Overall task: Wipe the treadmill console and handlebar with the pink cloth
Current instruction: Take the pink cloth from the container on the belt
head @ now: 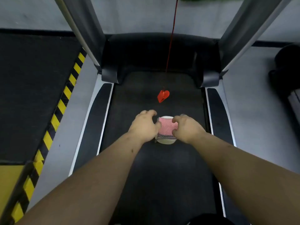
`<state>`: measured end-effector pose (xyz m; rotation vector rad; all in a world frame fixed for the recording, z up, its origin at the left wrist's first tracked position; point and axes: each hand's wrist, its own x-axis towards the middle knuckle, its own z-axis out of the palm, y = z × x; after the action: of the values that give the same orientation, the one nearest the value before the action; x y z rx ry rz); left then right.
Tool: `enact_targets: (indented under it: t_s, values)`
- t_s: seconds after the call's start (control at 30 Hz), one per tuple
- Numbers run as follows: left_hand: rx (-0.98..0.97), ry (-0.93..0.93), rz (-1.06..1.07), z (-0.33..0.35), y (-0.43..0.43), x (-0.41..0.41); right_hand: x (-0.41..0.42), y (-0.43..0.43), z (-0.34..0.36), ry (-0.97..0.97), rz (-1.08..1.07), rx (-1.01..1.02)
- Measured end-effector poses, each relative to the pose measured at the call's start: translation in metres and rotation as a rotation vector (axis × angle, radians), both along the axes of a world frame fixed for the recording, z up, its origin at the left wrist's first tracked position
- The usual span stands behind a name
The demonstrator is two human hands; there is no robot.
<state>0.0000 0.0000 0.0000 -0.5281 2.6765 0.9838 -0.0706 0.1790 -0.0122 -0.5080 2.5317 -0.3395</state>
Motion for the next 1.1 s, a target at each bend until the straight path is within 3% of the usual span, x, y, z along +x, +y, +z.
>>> enact_targets:
  t_s: [0.3, 0.63, 0.87, 1.1]
  values:
    - [-0.030, -0.061, -0.042, -0.041, 0.005, -0.011, -0.004, -0.008, -0.057, -0.052, 0.294, 0.251]
    - [-0.052, -0.059, -0.037, -0.058, -0.003, -0.015, -0.010, -0.015, -0.099, 0.190, 0.359, 0.282]
    - [-0.071, -0.068, -0.027, -0.060, -0.010, -0.010, -0.008, -0.012, -0.102, 0.203, 0.440, 0.280]
    - [-0.087, -0.041, -0.036, -0.051, -0.009, -0.011, -0.007, -0.009, -0.095, 0.173, 0.389, 0.206]
